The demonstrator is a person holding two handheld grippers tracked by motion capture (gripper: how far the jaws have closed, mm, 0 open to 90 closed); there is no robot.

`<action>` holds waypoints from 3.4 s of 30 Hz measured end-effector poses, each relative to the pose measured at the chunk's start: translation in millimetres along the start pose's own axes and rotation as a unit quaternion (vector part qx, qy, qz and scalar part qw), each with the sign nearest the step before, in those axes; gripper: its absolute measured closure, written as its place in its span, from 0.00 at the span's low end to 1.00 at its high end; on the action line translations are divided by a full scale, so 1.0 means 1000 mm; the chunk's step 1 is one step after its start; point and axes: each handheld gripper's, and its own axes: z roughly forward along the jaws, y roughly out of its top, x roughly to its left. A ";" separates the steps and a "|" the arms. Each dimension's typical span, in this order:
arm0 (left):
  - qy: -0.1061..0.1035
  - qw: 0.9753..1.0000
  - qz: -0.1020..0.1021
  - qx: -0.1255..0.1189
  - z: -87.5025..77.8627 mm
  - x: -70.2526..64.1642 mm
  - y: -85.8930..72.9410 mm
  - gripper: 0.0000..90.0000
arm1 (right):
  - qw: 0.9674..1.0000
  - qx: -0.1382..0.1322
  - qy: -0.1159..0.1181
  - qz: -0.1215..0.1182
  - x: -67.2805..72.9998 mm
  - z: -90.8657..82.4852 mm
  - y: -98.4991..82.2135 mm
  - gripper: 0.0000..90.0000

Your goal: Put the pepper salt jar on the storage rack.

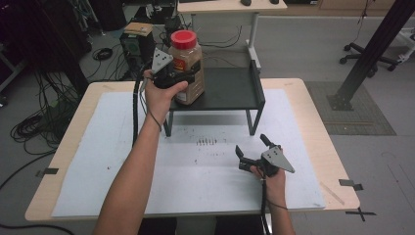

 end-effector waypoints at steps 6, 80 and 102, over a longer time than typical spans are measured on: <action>0.000 1.000 0.001 0.000 0.000 0.000 0.000 0.27 | 1.000 0.000 0.000 0.000 0.000 0.000 0.000 0.01; 0.020 1.000 0.008 -0.012 -0.080 0.006 0.013 0.00 | 1.000 -0.001 -0.001 0.001 -0.001 0.000 0.000 0.01; 0.065 0.997 0.014 -0.030 -0.163 0.019 -0.011 0.00 | 1.000 -0.002 -0.001 0.001 0.000 0.000 0.000 0.01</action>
